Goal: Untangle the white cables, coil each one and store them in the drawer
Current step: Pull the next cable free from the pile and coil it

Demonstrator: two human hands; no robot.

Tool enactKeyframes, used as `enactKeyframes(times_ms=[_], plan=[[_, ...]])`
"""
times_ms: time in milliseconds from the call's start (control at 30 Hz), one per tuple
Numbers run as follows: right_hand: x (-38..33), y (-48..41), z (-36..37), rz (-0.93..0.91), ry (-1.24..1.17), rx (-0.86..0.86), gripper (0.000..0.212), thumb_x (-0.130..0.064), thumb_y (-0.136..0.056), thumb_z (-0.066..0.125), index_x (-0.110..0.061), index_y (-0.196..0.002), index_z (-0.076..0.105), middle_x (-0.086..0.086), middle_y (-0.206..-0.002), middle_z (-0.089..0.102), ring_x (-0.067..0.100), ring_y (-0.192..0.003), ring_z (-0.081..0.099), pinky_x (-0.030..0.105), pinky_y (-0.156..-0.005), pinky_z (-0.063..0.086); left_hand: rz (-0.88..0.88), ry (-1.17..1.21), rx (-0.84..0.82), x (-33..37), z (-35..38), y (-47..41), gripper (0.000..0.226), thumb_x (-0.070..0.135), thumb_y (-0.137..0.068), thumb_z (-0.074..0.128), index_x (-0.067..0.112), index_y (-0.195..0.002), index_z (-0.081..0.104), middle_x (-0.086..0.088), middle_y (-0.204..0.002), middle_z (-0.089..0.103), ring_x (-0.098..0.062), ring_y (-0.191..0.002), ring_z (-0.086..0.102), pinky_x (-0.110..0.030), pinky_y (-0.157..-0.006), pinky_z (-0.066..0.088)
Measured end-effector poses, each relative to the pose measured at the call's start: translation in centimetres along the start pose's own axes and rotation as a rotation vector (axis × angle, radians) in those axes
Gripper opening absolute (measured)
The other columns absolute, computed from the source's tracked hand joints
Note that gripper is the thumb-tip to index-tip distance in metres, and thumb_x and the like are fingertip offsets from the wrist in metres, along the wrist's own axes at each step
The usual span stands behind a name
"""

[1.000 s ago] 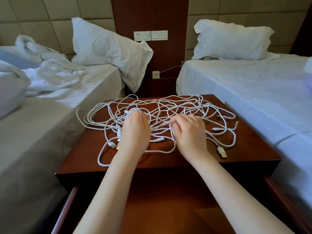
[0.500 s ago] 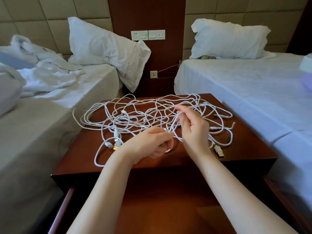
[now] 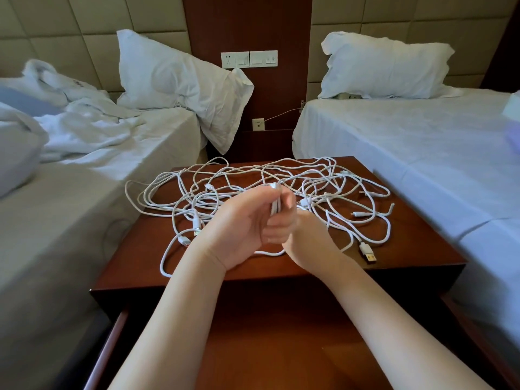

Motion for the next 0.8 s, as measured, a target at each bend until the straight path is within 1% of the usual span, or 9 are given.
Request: enactKeyframes(times_ms=[100, 167, 200, 300, 433, 567, 633, 733, 800], plan=[[-1.9, 0.6, -0.8, -0.121, -0.028, 0.091, 0.013, 0.001, -0.089, 0.056, 0.001, -0.092, 0.069, 0.016, -0.082, 0.068, 0.033, -0.076, 0.064, 0.048, -0.070, 0.053, 0.120, 0.064, 0.163, 0.3, -0.9, -0.3, 0.028, 0.020, -0.090, 0.039, 0.010, -0.074, 0.060, 0.001, -0.057, 0.039, -0.010, -0.049, 0.036, -0.020, -0.049, 0.033], [-3.0, 0.8, -1.8, -0.201, -0.047, 0.148, 0.009, -0.009, -0.090, 0.061, -0.002, -0.083, 0.063, 0.002, -0.057, 0.055, 0.020, -0.049, 0.052, 0.035, -0.055, 0.047, 0.230, 0.075, 0.342, 0.5, -1.9, -0.5, 0.032, 0.014, -0.099, 0.034, 0.009, -0.077, 0.058, 0.001, -0.057, 0.040, -0.010, -0.050, 0.038, -0.020, -0.049, 0.034], [-3.4, 0.9, -2.1, -0.227, -0.057, 0.157, 0.011, -0.014, -0.091, 0.060, -0.004, -0.086, 0.061, -0.004, -0.055, 0.050, 0.016, -0.046, 0.047, 0.030, -0.058, 0.042, 0.285, 0.068, 0.440, 0.6, -2.5, -0.4, 0.034, 0.011, -0.102, 0.031, 0.008, -0.078, 0.055, 0.001, -0.057, 0.041, -0.010, -0.051, 0.038, -0.020, -0.050, 0.035], [-3.1, 0.9, -1.9, -0.209, -0.080, 0.136, 0.023, -0.028, -0.099, 0.049, -0.012, -0.092, 0.063, -0.005, -0.065, 0.062, 0.012, -0.055, 0.053, 0.025, -0.069, 0.035, 0.412, -0.019, 0.674, 1.5, -4.4, 0.4, 0.031, 0.006, -0.102, 0.029, 0.008, -0.079, 0.051, 0.003, -0.056, 0.046, -0.010, -0.052, 0.042, -0.022, -0.053, 0.037], [-2.6, 1.0, -2.7, -0.184, -0.059, 0.353, 0.034, -0.036, -0.096, 0.045, -0.013, -0.084, 0.067, -0.006, -0.062, 0.062, 0.002, -0.052, 0.039, 0.023, -0.061, 0.034, 0.451, -0.157, 0.823, 2.3, -5.5, 1.6, 0.031, 0.010, -0.102, 0.033, 0.010, -0.080, 0.055, 0.004, -0.061, 0.057, -0.010, -0.060, 0.056, -0.025, -0.062, 0.047], [-2.2, 1.0, -2.4, -0.188, -0.090, 0.368, 0.030, -0.033, -0.095, 0.047, -0.012, -0.087, 0.069, -0.004, -0.071, 0.068, 0.014, -0.058, 0.060, 0.034, -0.068, 0.049, 0.459, -0.513, 0.993, 2.2, -5.6, 2.3, 0.036, 0.015, -0.102, 0.033, 0.020, -0.075, 0.057, 0.001, -0.069, 0.063, -0.020, -0.071, 0.062, -0.032, -0.071, 0.049], [-1.9, 1.0, -2.5, -0.179, -0.096, 0.395, 0.028, -0.032, -0.094, 0.049, -0.013, -0.088, 0.068, -0.004, -0.076, 0.069, 0.016, -0.065, 0.063, 0.036, -0.070, 0.050, 0.476, -0.698, 1.041, 2.2, -5.4, 2.6, 0.035, 0.017, -0.100, 0.033, 0.019, -0.074, 0.058, -0.004, -0.072, 0.064, -0.018, -0.073, 0.063, -0.027, -0.070, 0.048], [-2.0, 0.9, -2.6, -0.165, -0.026, 0.423, 0.026, -0.031, -0.095, 0.049, -0.014, -0.084, 0.065, -0.005, -0.076, 0.066, 0.015, -0.068, 0.061, 0.035, -0.068, 0.047, 0.421, -0.891, 1.130, 2.3, -5.8, 2.9, 0.033, 0.011, -0.101, 0.036, 0.002, -0.079, 0.058, -0.001, -0.071, 0.063, -0.007, -0.068, 0.061, -0.007, -0.063, 0.040], [-2.0, 1.0, -2.8, -0.162, 0.030, 0.462, 0.029, -0.031, -0.097, 0.047, -0.013, -0.084, 0.065, -0.004, -0.077, 0.064, 0.017, -0.071, 0.060, 0.035, -0.067, 0.045, 0.324, -1.038, 1.153, 2.1, -6.1, 2.7, 0.030, 0.015, -0.102, 0.036, 0.004, -0.077, 0.051, -0.009, -0.075, 0.064, -0.018, -0.069, 0.060, -0.010, -0.058, 0.038]])
Point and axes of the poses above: each hand's wrist, its own y-axis away from the middle knuckle, its own z-axis out of the palm, x = y × z, the point moved 6 cm from there along -y, towards the middle knuckle
